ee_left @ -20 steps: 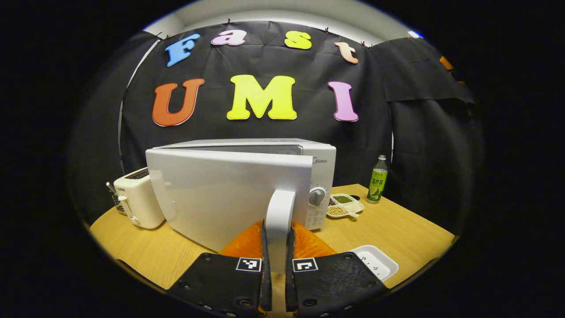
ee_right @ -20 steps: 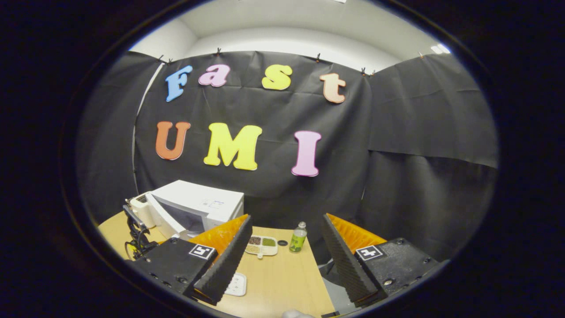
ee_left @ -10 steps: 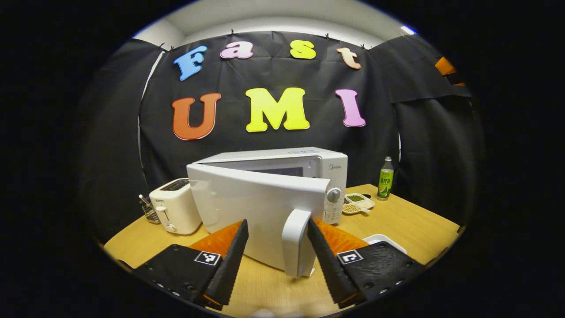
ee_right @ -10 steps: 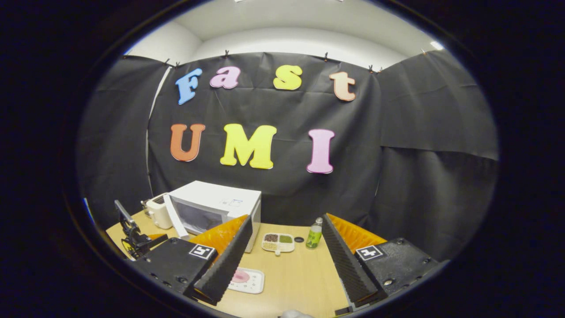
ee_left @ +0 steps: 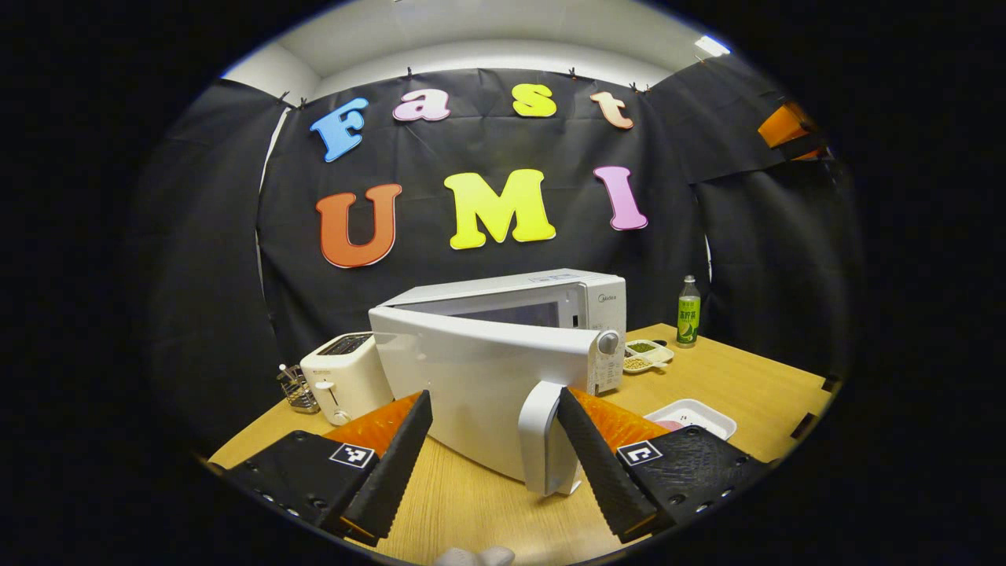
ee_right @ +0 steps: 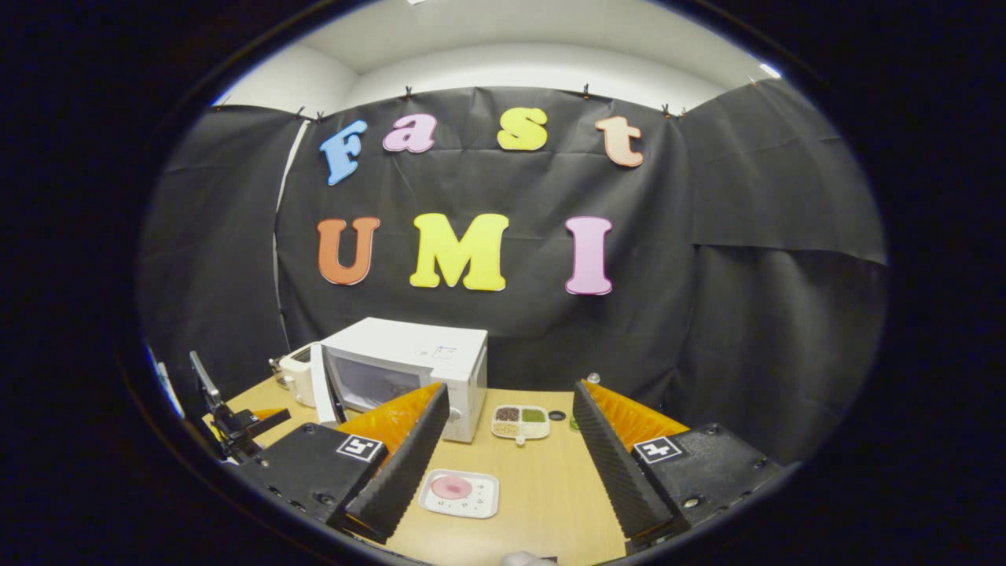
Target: Open the microwave oven with the left hand, put the food in, and close the microwave oven.
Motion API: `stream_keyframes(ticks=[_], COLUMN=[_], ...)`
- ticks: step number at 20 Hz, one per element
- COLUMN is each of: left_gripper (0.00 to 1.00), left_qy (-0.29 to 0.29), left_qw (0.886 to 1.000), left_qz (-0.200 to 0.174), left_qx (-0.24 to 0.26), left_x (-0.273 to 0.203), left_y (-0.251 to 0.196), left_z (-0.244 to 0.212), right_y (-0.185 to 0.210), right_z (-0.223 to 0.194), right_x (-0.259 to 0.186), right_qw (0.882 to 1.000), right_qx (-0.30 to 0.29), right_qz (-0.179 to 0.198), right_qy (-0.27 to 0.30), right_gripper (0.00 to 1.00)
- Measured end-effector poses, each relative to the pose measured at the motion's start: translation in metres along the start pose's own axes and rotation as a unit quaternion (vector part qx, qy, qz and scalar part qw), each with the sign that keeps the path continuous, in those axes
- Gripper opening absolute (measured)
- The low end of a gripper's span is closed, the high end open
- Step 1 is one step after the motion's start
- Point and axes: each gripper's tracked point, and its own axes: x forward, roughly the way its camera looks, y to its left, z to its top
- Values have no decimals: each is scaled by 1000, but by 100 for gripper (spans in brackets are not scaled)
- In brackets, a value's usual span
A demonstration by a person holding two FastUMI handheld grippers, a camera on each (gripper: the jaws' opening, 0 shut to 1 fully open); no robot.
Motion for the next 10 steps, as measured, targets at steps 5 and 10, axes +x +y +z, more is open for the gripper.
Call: stream_keyframes(ticks=[5,10], left_gripper=[96,96], left_qy=[4,21], left_qw=[1000,998], left_qz=[13,53], left_qx=[7,9], left_x=[-21,-52], left_y=[24,64], left_z=[-5,-15], right_y=[15,37], right_z=[3,-8], right_x=[2,12], right_qw=[1000,999], right_qx=[-1,7], right_qz=[17,43], right_qy=[-2,8], right_gripper=[96,96])
